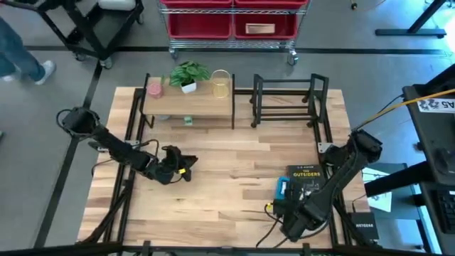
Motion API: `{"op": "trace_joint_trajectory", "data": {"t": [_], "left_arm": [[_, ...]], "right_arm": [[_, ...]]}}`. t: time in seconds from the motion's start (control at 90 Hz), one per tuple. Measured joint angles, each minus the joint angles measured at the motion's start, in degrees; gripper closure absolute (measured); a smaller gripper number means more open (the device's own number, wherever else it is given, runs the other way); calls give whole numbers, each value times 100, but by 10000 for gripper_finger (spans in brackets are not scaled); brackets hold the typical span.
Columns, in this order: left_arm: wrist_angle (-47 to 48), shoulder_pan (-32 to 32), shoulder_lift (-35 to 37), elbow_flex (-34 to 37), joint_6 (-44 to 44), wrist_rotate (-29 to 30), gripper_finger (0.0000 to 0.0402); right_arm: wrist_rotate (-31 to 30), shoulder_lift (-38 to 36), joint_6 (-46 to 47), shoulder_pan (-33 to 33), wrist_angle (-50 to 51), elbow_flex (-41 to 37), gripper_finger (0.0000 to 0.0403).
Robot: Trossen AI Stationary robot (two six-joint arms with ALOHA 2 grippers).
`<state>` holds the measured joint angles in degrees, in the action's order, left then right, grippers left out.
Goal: Stock shelves
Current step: Put the blue tape dispenser under the shelf
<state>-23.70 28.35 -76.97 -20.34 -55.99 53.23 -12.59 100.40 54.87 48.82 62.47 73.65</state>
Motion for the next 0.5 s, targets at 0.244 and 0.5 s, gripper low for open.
{"op": "trace_joint_trajectory", "data": {"t": [0.244,0.5], "left_arm": [[-1413,131,0,-16,1214,-5,348],[-1599,210,2,-140,1745,14,348]], "right_arm": [[-345,0,225,-7,-699,-656,182],[-512,0,238,-7,-985,-822,261]]}}
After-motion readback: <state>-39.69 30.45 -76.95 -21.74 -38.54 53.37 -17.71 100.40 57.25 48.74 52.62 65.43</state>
